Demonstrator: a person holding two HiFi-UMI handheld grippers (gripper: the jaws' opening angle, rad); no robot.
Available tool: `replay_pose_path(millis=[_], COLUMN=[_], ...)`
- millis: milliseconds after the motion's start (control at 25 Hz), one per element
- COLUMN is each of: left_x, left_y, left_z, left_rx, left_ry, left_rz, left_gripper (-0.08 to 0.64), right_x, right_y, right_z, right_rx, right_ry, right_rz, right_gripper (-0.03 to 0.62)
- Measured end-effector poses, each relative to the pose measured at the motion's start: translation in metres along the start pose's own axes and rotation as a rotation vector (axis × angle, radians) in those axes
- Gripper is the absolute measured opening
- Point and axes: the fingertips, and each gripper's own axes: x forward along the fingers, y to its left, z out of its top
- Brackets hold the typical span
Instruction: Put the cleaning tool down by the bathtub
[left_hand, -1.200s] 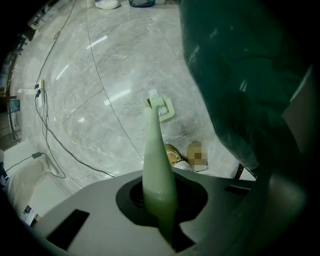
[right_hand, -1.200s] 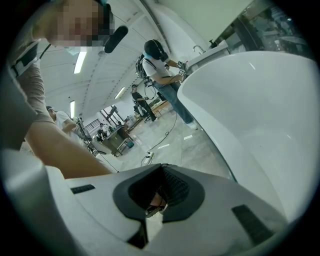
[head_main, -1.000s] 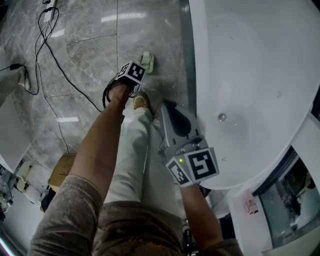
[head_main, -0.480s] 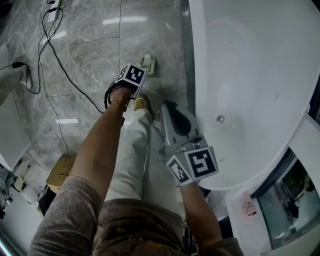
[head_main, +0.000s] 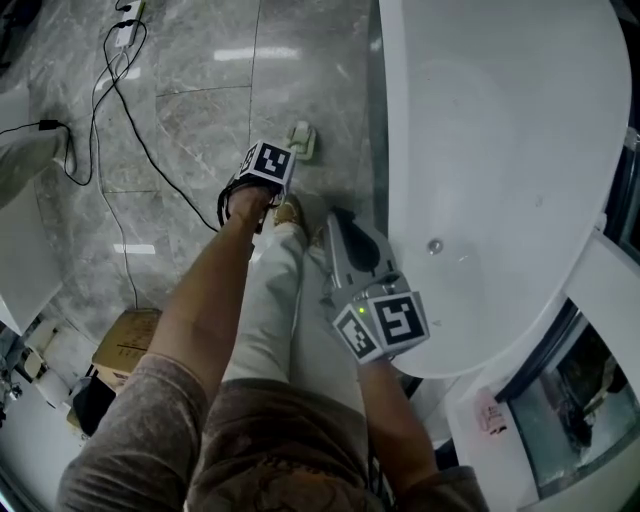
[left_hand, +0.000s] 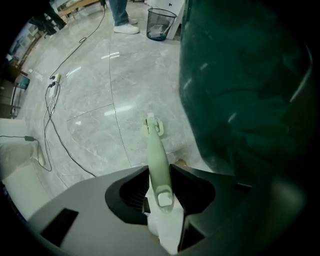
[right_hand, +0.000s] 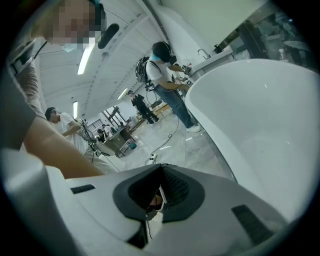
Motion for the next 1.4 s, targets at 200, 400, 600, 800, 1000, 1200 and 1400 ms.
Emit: replay_pose_path(millis=[200, 400, 600, 800, 1000, 1200, 1400], left_x=[-0.022, -0.050, -0.074, -0.112, -0.164, -0.212, -0.266], left_y=[-0.009, -0.008, -0.015, -0.026, -0.041, -0.054, -0.059], left_z=[-0.015, -0.035, -0.052, -0.067, -0.084, -0.098, -0.106], left_rx=[-0.009, -0.036, -0.061, -0.065, -0.063, -0.097, -0.102], left_ry=[-0.006, 0.012, -0.004, -0.055, -0.134, -0.192, -0.289], left_rz=[-0.025, -0.006, -0.025, -0.042, -0.061, -0.092, -0.108], left_gripper=[0.140, 0.140, 0.140, 0.123, 0.008, 0.008, 0.008], right_x=[-0.012, -0.023, -0.034, -0.049, -0.075, -0.099, -0.115], right_y=[0.016, 0.027, 0.038, 0.055, 0.074, 0.080, 0.100], right_z=[0.008, 0.016, 0.027, 0.044, 0.058, 0.066, 0.078], right_rx=[0.000, -0.002, -0.008, -0.020, -0.044, -0.074, -0.091], right_ry=[0.003, 0.005, 0.000, -0.012, 0.000, 0.018, 0.022], right_rz=[0.003, 0.004, 0.008, 0.022, 0.030, 0.029, 0.034], right_gripper=[0.000, 0.000, 0.000, 0.000, -0.002, -0.001, 0.000])
